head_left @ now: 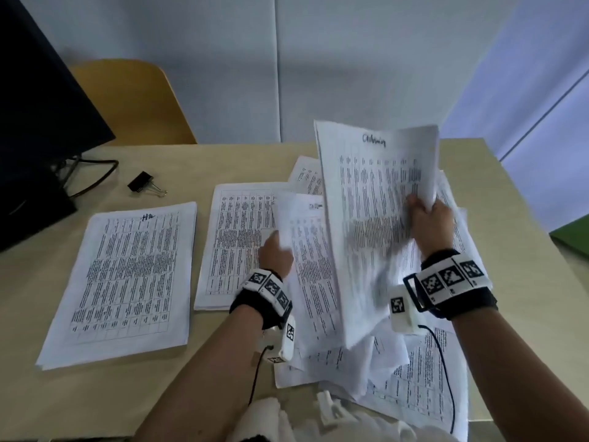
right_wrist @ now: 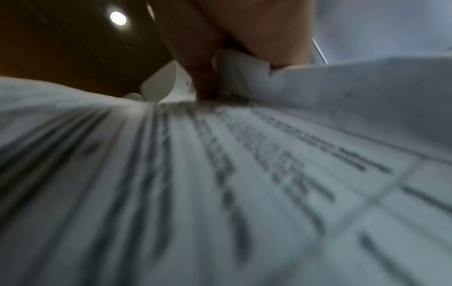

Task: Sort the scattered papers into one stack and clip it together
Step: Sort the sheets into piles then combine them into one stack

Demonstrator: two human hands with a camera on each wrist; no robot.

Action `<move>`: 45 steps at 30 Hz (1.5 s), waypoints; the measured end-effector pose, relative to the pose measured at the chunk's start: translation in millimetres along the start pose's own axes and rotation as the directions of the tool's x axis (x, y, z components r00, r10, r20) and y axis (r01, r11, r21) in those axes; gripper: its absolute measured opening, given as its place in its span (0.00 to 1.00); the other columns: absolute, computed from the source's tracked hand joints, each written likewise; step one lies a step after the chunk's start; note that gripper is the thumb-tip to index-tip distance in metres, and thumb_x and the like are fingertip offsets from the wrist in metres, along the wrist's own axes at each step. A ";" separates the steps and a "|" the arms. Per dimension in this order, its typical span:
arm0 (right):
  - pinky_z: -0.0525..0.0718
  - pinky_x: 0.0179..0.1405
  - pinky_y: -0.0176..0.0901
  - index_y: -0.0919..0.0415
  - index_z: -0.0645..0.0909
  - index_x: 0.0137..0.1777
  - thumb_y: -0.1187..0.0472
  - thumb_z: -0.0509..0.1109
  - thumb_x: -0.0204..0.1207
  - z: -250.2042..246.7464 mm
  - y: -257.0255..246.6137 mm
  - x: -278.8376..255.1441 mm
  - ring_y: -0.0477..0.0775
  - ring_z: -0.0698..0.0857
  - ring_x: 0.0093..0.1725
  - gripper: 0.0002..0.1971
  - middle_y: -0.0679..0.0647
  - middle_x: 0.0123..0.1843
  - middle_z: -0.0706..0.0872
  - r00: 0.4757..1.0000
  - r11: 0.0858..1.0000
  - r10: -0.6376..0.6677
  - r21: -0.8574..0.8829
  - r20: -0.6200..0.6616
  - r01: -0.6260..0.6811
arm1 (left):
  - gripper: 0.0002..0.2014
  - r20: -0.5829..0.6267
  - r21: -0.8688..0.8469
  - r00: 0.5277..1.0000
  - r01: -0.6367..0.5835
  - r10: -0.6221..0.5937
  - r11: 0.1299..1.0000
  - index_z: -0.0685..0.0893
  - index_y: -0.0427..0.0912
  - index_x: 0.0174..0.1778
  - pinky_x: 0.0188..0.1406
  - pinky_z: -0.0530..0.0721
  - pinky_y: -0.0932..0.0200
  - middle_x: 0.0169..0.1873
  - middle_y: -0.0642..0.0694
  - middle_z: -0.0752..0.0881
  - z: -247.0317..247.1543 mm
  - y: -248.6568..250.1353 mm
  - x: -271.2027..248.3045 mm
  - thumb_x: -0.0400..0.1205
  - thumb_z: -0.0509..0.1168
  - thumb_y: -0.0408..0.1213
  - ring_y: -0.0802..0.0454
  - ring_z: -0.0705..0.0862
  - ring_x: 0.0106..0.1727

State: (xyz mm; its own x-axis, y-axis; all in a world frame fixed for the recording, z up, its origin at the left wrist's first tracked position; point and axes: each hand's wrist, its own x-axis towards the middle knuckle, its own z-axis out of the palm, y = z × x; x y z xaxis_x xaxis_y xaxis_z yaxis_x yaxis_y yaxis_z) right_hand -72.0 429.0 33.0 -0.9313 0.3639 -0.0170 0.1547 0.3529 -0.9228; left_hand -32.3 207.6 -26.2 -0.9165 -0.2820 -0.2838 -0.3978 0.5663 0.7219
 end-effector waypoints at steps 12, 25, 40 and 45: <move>0.84 0.43 0.53 0.70 0.70 0.65 0.68 0.70 0.72 -1.0 43.3 -12.9 0.59 0.82 0.39 0.22 0.58 0.41 0.81 0.945 0.971 0.224 0.023 0.237 -0.236 | 0.10 -0.144 -0.321 0.989 -0.073 0.027 0.944 0.85 0.29 0.42 0.23 0.73 0.73 0.36 0.38 0.85 -14.9 28.9 3.6 0.81 0.64 0.34 0.51 0.77 0.36; 0.71 0.32 0.37 0.77 0.80 0.49 0.73 0.60 0.76 -10.7 81.9 -8.9 0.54 0.75 0.36 0.09 0.61 0.35 0.78 0.982 0.942 0.189 -0.285 0.007 -0.179 | 0.35 -0.571 -0.099 0.771 -0.405 0.281 0.909 0.80 0.30 0.35 0.31 0.69 0.53 0.34 0.26 0.84 -102.0 30.9 14.5 0.77 0.48 0.63 0.37 0.80 0.33; 0.82 0.53 0.64 0.71 0.80 0.50 0.67 0.58 0.78 20.2 44.3 -15.9 0.61 0.81 0.44 0.10 0.76 0.47 0.81 0.912 0.963 0.241 0.038 0.331 -0.268 | 0.13 -0.279 -0.172 0.960 -0.018 -0.031 0.985 0.80 0.31 0.39 0.41 0.71 0.55 0.35 0.35 0.80 -68.1 21.9 22.0 0.84 0.57 0.35 0.40 0.77 0.43; 0.76 0.64 0.55 0.71 0.74 0.62 0.54 0.56 0.83 30.5 34.1 -37.2 0.67 0.78 0.64 0.20 0.66 0.59 0.81 0.858 0.955 0.245 0.039 0.451 -0.294 | 0.21 -0.021 -0.102 0.970 0.240 -0.244 0.965 0.67 0.30 0.75 0.74 0.69 0.46 0.74 0.33 0.71 -18.7 -13.9 18.9 0.87 0.50 0.36 0.36 0.70 0.74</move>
State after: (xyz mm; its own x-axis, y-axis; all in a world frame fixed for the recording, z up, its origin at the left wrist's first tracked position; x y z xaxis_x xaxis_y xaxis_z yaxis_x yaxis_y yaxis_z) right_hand -42.1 401.1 -9.5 -0.9100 0.0106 -0.4145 0.4084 0.1964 -0.8914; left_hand -43.4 179.9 -29.8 -0.7909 -0.4278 -0.4377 -0.5998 0.4000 0.6929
